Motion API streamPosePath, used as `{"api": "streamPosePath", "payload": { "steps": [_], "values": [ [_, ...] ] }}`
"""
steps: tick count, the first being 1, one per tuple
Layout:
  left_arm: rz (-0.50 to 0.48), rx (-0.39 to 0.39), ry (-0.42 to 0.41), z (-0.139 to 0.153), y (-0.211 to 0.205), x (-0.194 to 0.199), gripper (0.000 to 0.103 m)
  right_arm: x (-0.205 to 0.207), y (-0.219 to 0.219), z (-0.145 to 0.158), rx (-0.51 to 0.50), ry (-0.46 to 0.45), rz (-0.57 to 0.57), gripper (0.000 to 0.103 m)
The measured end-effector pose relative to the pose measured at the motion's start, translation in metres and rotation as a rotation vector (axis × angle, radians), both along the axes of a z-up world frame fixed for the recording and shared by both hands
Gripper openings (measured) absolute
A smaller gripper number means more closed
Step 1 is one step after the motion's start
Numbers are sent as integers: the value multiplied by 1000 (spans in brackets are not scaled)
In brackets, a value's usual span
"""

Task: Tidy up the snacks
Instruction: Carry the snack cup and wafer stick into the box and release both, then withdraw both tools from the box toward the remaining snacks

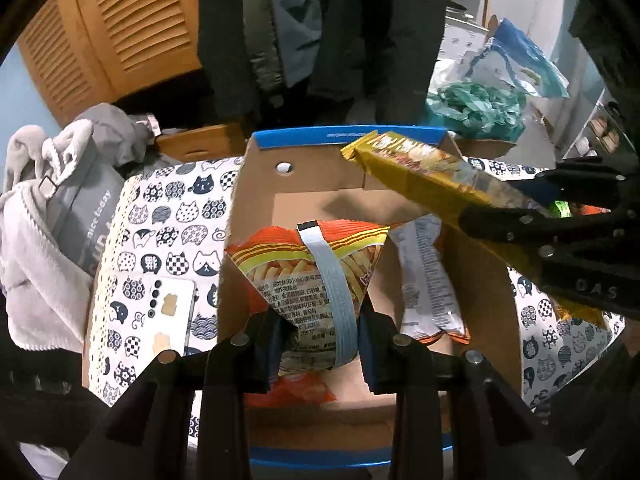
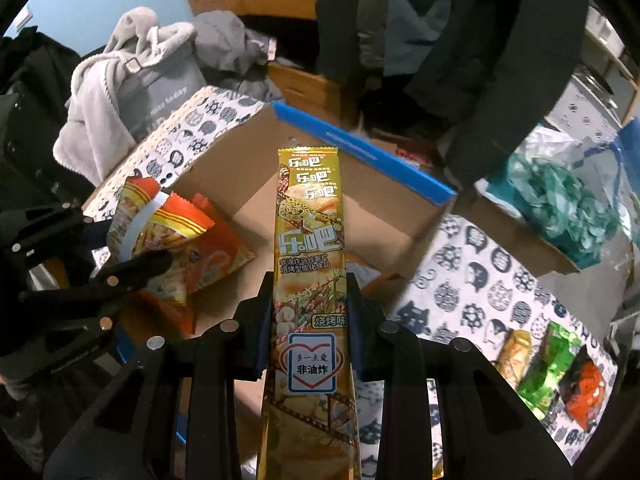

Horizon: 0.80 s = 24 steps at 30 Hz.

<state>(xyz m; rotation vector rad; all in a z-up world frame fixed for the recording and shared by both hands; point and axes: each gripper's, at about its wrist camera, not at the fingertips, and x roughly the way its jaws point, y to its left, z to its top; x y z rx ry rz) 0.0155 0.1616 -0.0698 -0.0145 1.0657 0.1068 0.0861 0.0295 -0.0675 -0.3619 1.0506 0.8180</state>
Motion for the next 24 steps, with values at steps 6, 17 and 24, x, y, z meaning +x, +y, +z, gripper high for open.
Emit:
{"api": "streamPosePath", "payload": {
  "steps": [6,17,24],
  "values": [
    [17,-3,26,-9,8,1,33,-2,13,-10,-12,15,23,30],
    [54,44,29,-7,8,2,67,2,3,-2,-14,-10,-19,59],
    [21,44,31,-5,-7,7,68,4,-20,0,-15,-3,-69,63]
  ]
}}
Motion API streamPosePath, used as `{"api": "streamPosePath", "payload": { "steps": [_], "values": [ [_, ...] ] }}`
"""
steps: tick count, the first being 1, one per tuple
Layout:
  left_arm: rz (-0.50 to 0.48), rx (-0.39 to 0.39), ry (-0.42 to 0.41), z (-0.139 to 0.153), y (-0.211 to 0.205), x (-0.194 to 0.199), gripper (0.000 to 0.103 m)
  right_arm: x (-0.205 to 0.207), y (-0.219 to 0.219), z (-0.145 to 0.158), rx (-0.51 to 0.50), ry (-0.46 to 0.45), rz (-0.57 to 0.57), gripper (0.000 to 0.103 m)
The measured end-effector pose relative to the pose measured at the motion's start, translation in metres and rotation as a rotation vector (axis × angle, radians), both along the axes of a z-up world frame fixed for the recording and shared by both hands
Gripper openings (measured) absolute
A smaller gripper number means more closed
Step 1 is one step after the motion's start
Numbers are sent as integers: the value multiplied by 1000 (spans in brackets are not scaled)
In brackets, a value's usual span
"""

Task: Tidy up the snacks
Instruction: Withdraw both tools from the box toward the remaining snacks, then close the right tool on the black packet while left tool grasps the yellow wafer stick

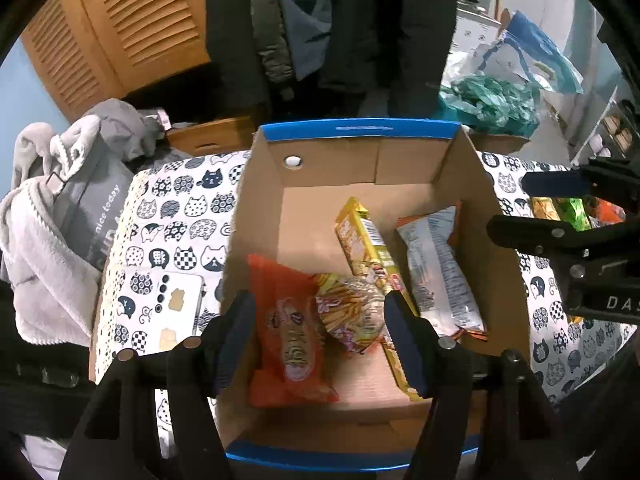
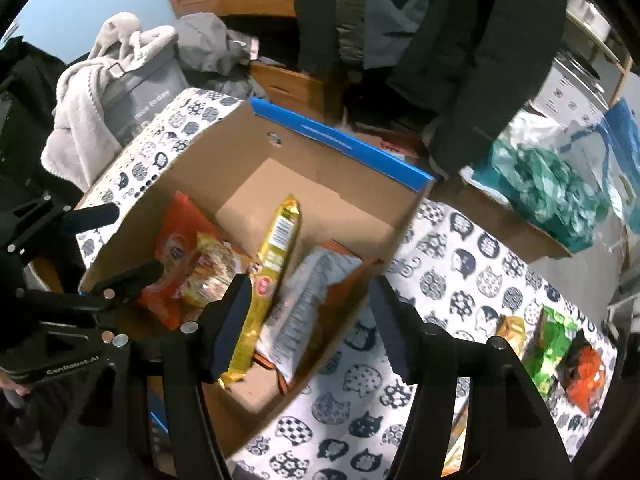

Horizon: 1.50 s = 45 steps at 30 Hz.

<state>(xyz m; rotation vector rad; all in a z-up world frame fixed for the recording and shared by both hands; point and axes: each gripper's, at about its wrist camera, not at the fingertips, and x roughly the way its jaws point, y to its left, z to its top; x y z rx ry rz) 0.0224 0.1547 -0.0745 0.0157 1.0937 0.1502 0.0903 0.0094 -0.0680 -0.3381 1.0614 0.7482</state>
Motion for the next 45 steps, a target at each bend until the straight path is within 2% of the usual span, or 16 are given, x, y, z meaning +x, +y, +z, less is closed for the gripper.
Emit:
{"api": "streamPosePath", "payload": {
  "steps": [12,16,21,24,36,45],
  "values": [
    [-66,23,-7,6,-31,7,68,4,-44,-2,-12,6,-61,64],
    [-86,27,-7,7,-42,8,68,4,-65,-2,-11,1,-92,72],
    [-110,20,-2,7,-59,13,68,4,-88,-6,-26,5,-128,72],
    [-131,10,10,5,-73,18,68,5,-106,-10,-35,9,-157,77],
    [-265,1,56,-4,-150,38,68,14,-200,-37,-70,58,-335,77],
    [-323,-4,116,-23,-194,50,69,21,-281,-66,-85,125,-521,77]
  ]
}}
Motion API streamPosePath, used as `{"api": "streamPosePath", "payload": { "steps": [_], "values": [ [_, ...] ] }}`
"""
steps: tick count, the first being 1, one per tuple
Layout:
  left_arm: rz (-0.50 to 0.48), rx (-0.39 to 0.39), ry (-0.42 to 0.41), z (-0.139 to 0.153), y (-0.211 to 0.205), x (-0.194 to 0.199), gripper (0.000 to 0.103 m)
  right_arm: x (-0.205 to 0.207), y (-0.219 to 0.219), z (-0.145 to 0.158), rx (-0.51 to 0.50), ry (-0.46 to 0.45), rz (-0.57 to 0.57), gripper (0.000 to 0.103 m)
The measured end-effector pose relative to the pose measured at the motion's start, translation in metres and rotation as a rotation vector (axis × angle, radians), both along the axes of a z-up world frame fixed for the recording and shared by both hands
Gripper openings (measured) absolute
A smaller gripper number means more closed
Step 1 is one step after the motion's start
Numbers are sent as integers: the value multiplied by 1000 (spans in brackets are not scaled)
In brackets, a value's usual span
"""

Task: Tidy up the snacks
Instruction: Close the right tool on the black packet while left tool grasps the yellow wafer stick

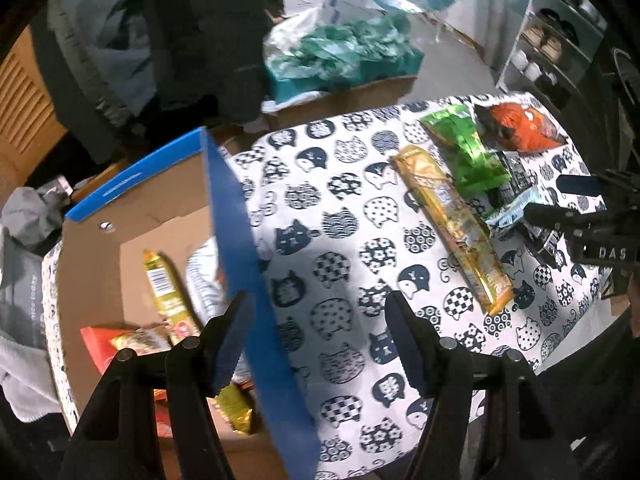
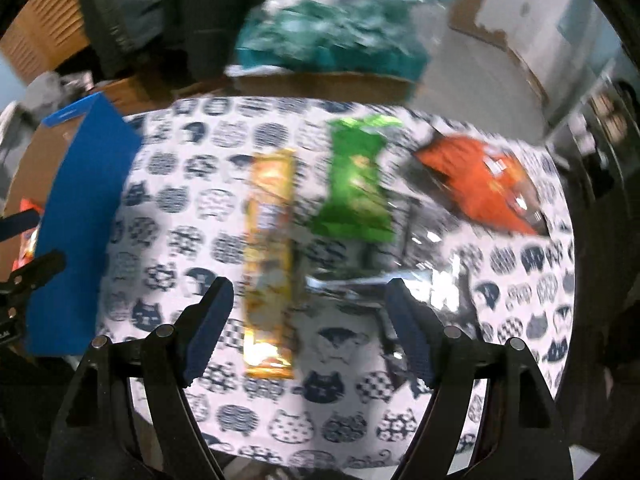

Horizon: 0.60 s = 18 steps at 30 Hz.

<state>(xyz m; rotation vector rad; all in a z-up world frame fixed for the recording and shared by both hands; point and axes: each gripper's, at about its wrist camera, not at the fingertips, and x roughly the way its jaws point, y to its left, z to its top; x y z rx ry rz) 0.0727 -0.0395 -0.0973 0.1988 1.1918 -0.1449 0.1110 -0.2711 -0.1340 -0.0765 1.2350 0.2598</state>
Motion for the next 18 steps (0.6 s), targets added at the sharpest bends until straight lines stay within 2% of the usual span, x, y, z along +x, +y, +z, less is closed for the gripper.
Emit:
{"api": "streamPosePath", "payload": {
  "steps": [4,7,14,18],
  "values": [
    [-41,26,14,-9,-21,5,69,0,-27,-14,-11,32,-54,77],
    [-63,41,22,-16,-35,11,76,2,-44,-25,-29,60,-82,77],
    [-96,67,71,-40,-63,26,76,0,-82,-54,-53,125,-177,78],
    [-111,68,96,-50,-76,32,76,1,-97,-69,-33,145,-234,78]
  ]
}}
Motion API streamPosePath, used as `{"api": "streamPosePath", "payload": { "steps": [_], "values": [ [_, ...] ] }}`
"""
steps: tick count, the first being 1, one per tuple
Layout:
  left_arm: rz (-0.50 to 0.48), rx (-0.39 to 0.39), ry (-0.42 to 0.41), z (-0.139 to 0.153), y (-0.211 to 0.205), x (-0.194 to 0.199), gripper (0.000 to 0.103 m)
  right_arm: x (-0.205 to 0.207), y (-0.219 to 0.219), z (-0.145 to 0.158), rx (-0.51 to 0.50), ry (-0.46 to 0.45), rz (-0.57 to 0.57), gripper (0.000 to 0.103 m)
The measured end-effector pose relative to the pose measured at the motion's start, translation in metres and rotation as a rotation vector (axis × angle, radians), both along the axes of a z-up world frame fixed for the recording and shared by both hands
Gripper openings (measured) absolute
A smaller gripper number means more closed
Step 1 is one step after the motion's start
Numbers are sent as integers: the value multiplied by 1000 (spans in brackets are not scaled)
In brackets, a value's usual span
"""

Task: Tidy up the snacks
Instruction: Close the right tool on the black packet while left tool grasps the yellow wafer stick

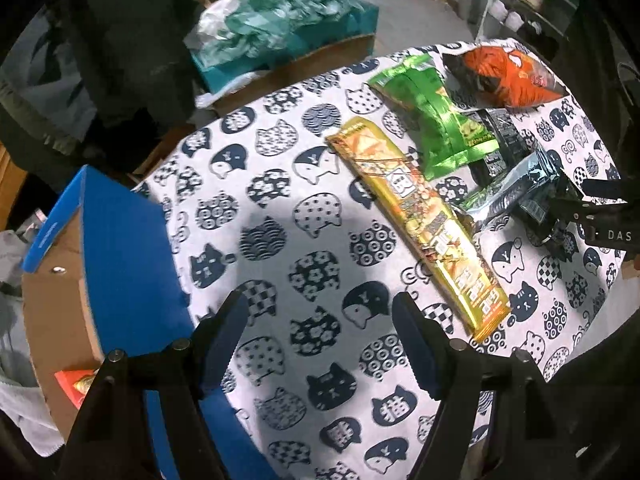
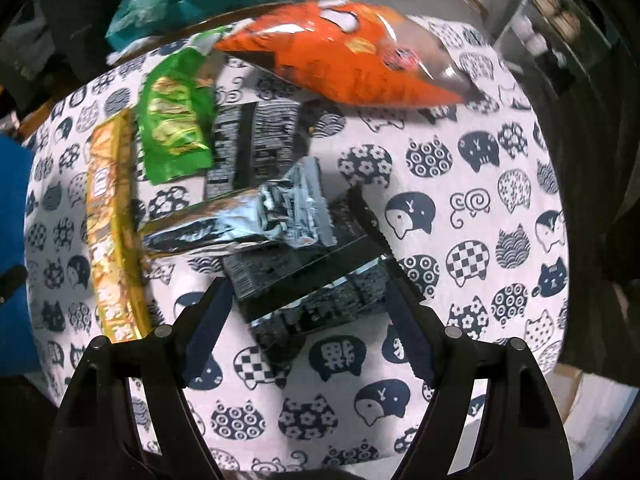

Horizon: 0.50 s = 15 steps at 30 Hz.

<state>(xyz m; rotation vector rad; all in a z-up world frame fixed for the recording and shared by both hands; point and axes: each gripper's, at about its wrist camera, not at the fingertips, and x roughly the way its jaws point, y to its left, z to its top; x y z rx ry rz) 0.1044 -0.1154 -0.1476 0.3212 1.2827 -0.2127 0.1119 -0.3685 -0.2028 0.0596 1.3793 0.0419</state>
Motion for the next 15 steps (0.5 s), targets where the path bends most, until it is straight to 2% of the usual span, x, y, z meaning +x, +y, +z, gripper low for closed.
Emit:
{"api": "streamPosePath", "payload": {
  "steps": [5,15],
  "values": [
    [-4,-18,30,-13,-15,7,76,4,0,-4,10,-18,1,78],
    [44,-93,88,-32,-30,28,80,8,23,-28,-65,13,184,84]
  ]
}}
